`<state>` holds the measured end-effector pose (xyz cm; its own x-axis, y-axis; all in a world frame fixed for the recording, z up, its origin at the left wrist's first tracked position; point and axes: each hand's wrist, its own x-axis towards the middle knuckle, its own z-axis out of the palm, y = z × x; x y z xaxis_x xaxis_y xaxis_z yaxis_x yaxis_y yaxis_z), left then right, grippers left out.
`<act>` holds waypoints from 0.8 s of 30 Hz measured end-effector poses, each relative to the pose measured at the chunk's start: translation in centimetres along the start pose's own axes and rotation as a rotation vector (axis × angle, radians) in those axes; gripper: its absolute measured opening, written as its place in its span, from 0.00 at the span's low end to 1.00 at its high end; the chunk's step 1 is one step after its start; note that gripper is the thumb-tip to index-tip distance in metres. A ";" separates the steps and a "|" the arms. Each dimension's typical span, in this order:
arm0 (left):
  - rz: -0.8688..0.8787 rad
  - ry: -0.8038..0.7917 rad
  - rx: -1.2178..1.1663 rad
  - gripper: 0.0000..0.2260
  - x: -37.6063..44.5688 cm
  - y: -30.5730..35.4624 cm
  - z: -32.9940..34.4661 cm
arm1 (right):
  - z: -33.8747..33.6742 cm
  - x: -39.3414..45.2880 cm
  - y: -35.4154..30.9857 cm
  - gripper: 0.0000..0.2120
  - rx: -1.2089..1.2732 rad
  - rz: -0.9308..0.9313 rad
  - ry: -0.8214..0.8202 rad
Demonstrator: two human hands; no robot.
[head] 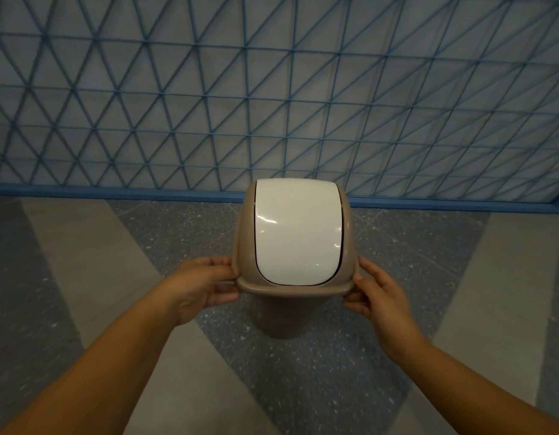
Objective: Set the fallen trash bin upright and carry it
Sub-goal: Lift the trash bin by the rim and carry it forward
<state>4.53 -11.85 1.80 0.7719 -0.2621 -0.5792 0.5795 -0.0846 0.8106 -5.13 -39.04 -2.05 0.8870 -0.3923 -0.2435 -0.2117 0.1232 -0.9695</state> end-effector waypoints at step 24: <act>0.149 0.220 -0.286 0.14 10.4 5.7 2.8 | 4.2 12.0 -2.8 0.16 0.127 -0.170 0.211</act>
<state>15.13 -17.70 0.69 0.8730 -0.0360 -0.4865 0.4819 0.2186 0.8485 7.79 -40.29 -2.11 0.7978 -0.5959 -0.0913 -0.0027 0.1479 -0.9890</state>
